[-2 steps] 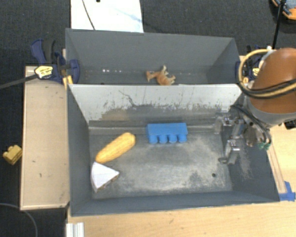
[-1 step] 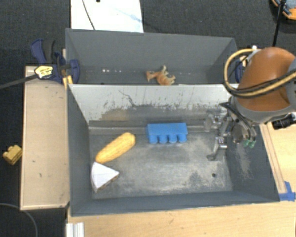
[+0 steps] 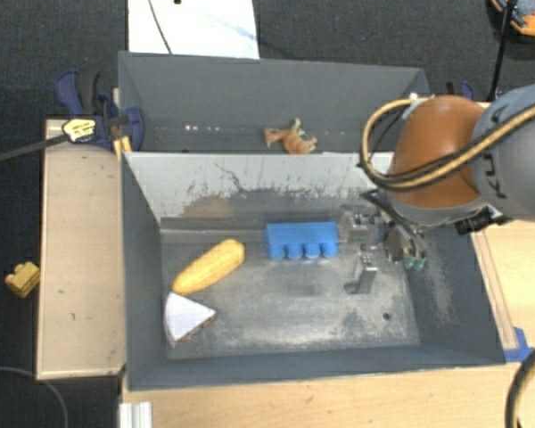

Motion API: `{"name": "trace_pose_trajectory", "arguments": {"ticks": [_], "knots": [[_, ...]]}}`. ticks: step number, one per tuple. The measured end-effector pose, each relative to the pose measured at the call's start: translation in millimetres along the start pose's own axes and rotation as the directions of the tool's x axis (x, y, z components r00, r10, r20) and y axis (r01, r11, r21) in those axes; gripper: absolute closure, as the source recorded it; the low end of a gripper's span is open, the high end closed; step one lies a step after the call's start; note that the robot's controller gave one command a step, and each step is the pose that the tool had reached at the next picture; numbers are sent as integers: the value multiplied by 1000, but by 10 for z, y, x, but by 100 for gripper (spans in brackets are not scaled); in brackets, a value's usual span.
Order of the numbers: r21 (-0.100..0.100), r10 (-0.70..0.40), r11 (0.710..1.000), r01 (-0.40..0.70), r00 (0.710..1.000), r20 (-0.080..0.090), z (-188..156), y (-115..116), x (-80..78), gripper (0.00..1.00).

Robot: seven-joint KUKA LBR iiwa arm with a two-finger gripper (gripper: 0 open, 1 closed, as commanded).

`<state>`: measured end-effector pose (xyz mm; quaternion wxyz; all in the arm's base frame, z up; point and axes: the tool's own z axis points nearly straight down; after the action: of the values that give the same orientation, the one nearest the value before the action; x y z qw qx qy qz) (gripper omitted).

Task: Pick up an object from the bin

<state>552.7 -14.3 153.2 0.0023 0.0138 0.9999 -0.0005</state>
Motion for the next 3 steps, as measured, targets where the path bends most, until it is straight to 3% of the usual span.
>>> {"name": "trace_pose_trajectory", "arguments": {"ticks": [1, 2, 3], "knots": [[-3, -21, 1000, 21, 1000, 3, 360, 369, -218, 0], [-2, -69, 998, 69, 998, -8, 416, 398, -282, 0], [-1, -116, 993, 116, 993, -2, -20, 320, -309, 0]]}}
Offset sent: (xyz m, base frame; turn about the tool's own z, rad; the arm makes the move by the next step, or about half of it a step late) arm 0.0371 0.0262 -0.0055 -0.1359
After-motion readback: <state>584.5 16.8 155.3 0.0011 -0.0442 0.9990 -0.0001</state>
